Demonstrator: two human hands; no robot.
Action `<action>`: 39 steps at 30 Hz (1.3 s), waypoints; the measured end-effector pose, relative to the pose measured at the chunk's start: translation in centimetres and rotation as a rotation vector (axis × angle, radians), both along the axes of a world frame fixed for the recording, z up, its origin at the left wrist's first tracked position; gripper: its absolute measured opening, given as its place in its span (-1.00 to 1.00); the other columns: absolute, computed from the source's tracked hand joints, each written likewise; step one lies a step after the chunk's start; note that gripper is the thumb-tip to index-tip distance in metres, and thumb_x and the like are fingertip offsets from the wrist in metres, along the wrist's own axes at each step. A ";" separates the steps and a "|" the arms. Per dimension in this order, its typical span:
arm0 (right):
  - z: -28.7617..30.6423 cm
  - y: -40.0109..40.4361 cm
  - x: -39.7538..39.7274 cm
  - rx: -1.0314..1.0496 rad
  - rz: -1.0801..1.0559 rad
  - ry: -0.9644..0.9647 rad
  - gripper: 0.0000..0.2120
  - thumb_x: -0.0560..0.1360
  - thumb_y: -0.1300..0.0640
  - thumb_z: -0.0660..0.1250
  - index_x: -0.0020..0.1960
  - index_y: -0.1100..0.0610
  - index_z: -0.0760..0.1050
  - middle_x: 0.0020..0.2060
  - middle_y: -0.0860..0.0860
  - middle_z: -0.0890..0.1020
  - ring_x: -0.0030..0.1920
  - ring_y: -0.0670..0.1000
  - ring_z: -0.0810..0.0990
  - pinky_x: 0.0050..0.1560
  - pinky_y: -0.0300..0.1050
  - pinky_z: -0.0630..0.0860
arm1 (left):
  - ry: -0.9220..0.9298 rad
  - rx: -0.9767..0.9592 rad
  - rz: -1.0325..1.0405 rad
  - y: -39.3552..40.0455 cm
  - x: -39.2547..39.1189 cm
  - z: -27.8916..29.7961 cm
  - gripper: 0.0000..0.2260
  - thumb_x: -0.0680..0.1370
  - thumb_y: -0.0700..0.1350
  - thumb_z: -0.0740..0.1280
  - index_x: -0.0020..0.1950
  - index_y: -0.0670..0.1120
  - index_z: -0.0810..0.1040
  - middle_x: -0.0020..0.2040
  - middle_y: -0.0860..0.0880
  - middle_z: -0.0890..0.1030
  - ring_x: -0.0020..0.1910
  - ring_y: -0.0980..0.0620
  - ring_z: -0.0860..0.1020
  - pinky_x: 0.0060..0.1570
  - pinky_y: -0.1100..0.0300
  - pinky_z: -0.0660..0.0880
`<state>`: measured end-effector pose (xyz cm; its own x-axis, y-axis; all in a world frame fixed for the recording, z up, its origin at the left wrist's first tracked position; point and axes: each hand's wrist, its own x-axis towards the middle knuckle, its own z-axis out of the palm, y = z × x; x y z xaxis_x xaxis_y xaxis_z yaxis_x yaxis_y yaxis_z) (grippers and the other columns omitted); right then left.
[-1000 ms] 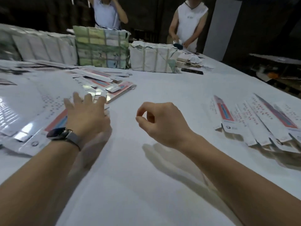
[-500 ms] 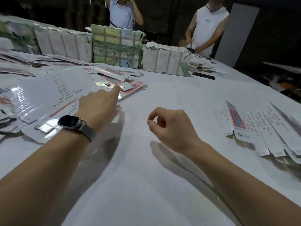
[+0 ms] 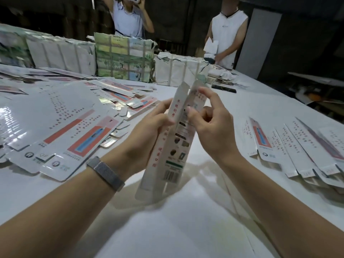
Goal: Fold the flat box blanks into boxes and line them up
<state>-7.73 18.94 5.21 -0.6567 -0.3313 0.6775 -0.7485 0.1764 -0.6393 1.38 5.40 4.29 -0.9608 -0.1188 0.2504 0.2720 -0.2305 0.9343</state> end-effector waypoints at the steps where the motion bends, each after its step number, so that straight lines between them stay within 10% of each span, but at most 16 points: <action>1: 0.0 0.0 -0.1 0.029 -0.003 0.008 -0.57 0.55 0.03 0.34 0.40 -0.05 0.42 -0.42 0.10 0.52 -0.44 -0.06 0.45 -0.29 -0.03 0.55 | -0.010 0.009 -0.052 0.1 0.0 -0.2 -0.55 0.49 -0.11 0.21 0.39 0.09 0.49 0.09 -0.08 0.68 0.00 -0.07 0.66 -0.13 0.10 0.64; 5: -0.1 0.1 0.1 0.048 0.103 -0.065 -0.54 0.60 0.02 0.24 0.49 -0.11 0.33 -0.41 0.13 0.54 -0.39 0.02 0.54 -0.25 -0.03 0.59 | -0.158 0.051 -0.254 0.8 -0.1 -0.6 -0.57 0.52 0.26 0.23 0.36 0.24 0.53 0.28 -0.01 0.62 0.19 -0.21 0.65 0.07 -0.16 0.64; 8: 0.1 0.0 0.3 -0.031 0.215 -0.188 -0.61 0.58 -0.12 0.16 0.40 -0.15 0.34 -0.40 -0.07 0.61 -0.40 -0.14 0.59 -0.38 -0.29 0.48 | -0.125 -0.013 -0.155 1.2 -0.2 -0.8 -0.56 0.49 0.37 0.26 0.36 0.36 0.48 0.14 0.04 0.66 0.01 -0.10 0.69 -0.17 0.06 0.60; 14: 0.5 0.3 0.1 -0.036 0.068 -0.148 -0.63 0.55 -0.02 0.30 0.34 -0.13 0.34 -0.10 -0.32 0.59 -0.07 -0.11 0.66 -0.14 -0.20 0.63 | -0.068 -0.051 0.331 1.3 -0.2 -1.6 -0.33 0.39 -0.10 0.59 0.42 0.19 0.42 0.04 -0.07 0.67 -0.06 -0.02 0.72 -0.20 0.11 0.64; 18: 0.3 0.2 -0.1 0.094 -0.074 -0.003 -0.70 0.58 0.03 0.34 0.30 -0.02 0.56 0.04 -0.05 0.48 0.08 -0.07 0.56 0.12 -0.04 0.56 | -0.071 -0.054 0.266 1.2 -0.2 -1.1 -0.56 0.49 -0.22 0.50 0.35 0.00 0.56 0.05 -0.06 0.73 -0.05 -0.06 0.72 -0.22 0.14 0.64; 25: 0.2 0.2 -0.1 0.130 -0.147 0.068 -0.63 0.58 -0.04 0.34 0.37 -0.02 0.52 0.12 -0.07 0.38 0.23 0.02 0.43 0.17 -0.04 0.50 | -0.112 0.101 -0.103 1.2 0.6 -0.3 -0.46 0.62 -0.34 0.14 0.37 0.27 0.40 0.04 -0.06 0.71 -0.08 -0.13 0.72 -0.14 -0.14 0.66; 32: 0.3 0.2 0.1 0.058 -0.085 0.015 -0.79 0.53 0.05 0.42 0.15 0.03 0.65 -0.06 -0.07 0.49 -0.09 -0.22 0.48 -0.09 -0.41 0.39 | -0.067 -0.002 -0.023 1.1 0.3 0.8 -0.24 0.37 0.26 0.47 0.47 -0.05 0.38 0.09 -0.16 0.60 -0.11 -0.10 0.65 -0.18 0.04 0.64; 35: 0.5 0.2 0.1 0.015 -0.034 -0.045 -0.86 0.50 0.08 0.46 0.06 -0.02 0.65 -0.10 -0.09 0.52 -0.11 -0.16 0.52 -0.07 -0.24 0.51 | -0.113 -0.002 -0.088 1.2 0.9 0.3 -0.56 0.66 0.26 0.07 0.33 0.05 0.54 -0.05 -0.04 0.72 -0.12 -0.12 0.71 -0.19 -0.01 0.67; 39: 1.1 0.4 0.4 -0.084 0.078 -0.206 -0.93 0.49 0.06 0.45 -0.10 0.05 0.62 -0.29 0.00 0.50 -0.30 -0.10 0.46 -0.28 -0.18 0.53 | -0.154 -0.037 -0.112 0.8 1.1 0.0 -0.52 0.69 0.22 0.01 0.30 0.02 0.60 0.12 -0.16 0.68 -0.03 -0.18 0.68 -0.13 -0.06 0.63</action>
<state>-7.33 19.34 6.34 -0.7586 -0.3348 0.5589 -0.6097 0.0624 -0.7902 2.52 6.23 4.34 -0.9948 -0.0024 0.1018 0.0999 -0.2155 0.9714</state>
